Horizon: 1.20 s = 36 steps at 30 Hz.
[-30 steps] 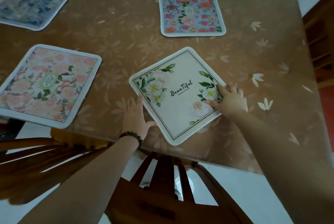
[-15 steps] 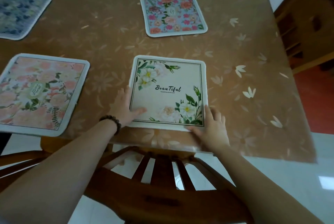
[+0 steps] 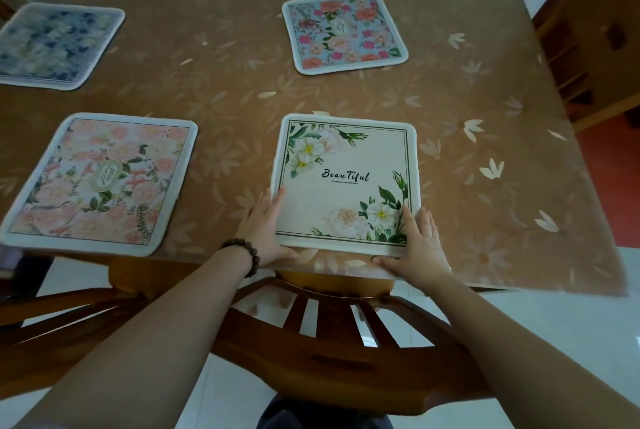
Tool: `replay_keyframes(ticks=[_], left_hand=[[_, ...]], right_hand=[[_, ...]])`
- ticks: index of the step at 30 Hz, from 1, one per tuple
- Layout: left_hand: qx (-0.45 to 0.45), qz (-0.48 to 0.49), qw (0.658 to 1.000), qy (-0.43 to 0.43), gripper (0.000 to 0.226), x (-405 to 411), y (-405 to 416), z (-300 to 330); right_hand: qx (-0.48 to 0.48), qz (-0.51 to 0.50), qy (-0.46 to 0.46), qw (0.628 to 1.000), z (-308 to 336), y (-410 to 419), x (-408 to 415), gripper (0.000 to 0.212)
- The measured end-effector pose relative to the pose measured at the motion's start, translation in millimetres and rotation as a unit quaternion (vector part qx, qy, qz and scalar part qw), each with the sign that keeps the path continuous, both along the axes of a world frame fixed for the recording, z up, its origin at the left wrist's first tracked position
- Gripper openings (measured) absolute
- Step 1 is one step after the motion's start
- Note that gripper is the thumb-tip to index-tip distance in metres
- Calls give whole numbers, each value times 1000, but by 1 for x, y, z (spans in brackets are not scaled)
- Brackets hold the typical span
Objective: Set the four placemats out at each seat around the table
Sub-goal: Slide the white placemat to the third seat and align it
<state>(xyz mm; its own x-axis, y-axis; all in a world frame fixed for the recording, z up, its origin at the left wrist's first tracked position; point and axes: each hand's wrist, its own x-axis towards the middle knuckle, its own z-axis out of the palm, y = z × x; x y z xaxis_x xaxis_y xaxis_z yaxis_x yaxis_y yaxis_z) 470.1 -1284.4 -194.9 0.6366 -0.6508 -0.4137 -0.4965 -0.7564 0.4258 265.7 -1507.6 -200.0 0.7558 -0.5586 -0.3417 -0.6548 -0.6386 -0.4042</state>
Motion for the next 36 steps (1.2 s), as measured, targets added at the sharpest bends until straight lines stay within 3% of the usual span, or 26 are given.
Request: replay_keyframes(ticks=[5, 13, 28, 31, 36], left_hand=[[30, -25, 999, 3, 133, -15, 0, 2], [33, 15, 999, -27, 131, -39, 1, 2], [62, 4, 997, -55, 128, -43, 2, 8], [61, 6, 997, -46, 118, -43, 2, 14], [53, 17, 994, -90, 89, -44, -7, 30]], right_hand=[[-4, 15, 43, 999, 7, 6, -17, 118], [-42, 19, 56, 997, 9, 12, -27, 108], [-36, 16, 56, 998, 9, 7, -30, 119], [-34, 19, 69, 997, 15, 4, -30, 116], [-67, 15, 59, 996, 35, -3, -26, 92]])
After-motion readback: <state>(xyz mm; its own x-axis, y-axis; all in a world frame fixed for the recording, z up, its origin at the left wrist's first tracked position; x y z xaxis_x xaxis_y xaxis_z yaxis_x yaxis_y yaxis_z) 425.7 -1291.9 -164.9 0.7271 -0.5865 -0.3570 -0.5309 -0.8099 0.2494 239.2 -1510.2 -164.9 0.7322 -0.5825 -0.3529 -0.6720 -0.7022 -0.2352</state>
